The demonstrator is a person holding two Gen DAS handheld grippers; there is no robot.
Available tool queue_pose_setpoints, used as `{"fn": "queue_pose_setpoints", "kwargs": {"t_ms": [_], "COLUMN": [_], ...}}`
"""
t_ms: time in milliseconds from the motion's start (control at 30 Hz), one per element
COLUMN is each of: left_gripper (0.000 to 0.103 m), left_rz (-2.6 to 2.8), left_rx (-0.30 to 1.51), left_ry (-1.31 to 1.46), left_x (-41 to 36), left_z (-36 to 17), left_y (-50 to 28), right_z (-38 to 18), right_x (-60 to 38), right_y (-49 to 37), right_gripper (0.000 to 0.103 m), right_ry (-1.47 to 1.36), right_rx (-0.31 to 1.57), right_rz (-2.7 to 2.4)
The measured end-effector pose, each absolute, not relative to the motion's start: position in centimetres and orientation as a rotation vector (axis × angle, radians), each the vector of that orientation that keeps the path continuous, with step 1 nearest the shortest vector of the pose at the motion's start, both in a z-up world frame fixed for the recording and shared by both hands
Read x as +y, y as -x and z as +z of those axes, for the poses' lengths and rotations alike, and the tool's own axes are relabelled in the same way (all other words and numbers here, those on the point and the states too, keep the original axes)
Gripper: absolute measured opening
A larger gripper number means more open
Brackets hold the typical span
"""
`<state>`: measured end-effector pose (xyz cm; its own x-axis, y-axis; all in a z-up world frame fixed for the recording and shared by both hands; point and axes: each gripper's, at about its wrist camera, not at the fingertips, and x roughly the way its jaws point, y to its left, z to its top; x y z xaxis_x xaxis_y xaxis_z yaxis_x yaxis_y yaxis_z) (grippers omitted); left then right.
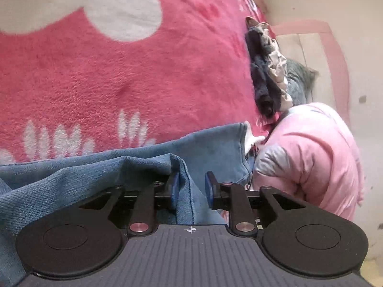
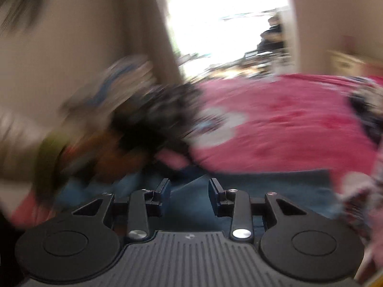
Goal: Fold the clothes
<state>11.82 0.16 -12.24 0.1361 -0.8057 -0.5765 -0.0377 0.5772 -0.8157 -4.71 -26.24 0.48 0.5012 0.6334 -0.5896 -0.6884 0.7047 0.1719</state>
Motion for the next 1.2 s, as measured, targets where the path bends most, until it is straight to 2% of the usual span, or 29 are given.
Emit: {"fn": "queue_pose_setpoints", "kwargs": {"t_ms": [100,400,500,633,733,900,1100,1200], "left_gripper": [0.028,0.029,0.029,0.033,0.035,0.035,0.04,0.04], "left_rz": [-0.652,-0.643,-0.64,-0.661,-0.676,-0.695,-0.764,-0.791], "left_rx": [1.338,1.347,1.341,1.324,1.314,1.252,1.198,1.161], "left_ry": [0.819,0.841,0.842,0.82,0.796,0.722,0.651,0.629], "left_x": [0.4,0.5,0.5,0.9,1.1,1.5,1.7,1.9], "left_z": [-12.2,-12.3,-12.1,-11.2,-10.5,-9.1,-7.1,-6.0], "left_y": [-11.8,-12.0,-11.8,-11.0,-10.4,-8.7,-7.3,-7.0], "right_z": [-1.2,-6.1,-6.9,-6.4,-5.9,-3.3,-0.1,0.7], "right_x": [-23.2,-19.1,-18.8,-19.4,-20.0,-22.6,-30.2,-33.7], "right_y": [6.1,9.0,9.5,9.4,8.6,7.6,3.7,1.1], "right_gripper": [0.037,0.036,0.028,0.009,0.004,0.003,0.003,0.003], "right_ry": [0.321,0.688,0.737,0.654,0.576,0.359,-0.111,-0.234], "right_rx": [0.681,0.615,0.588,0.595,0.611,0.618,0.619,0.608], "right_rz": [0.897,0.932,0.886,0.839,0.818,0.765,0.593,0.477]}}
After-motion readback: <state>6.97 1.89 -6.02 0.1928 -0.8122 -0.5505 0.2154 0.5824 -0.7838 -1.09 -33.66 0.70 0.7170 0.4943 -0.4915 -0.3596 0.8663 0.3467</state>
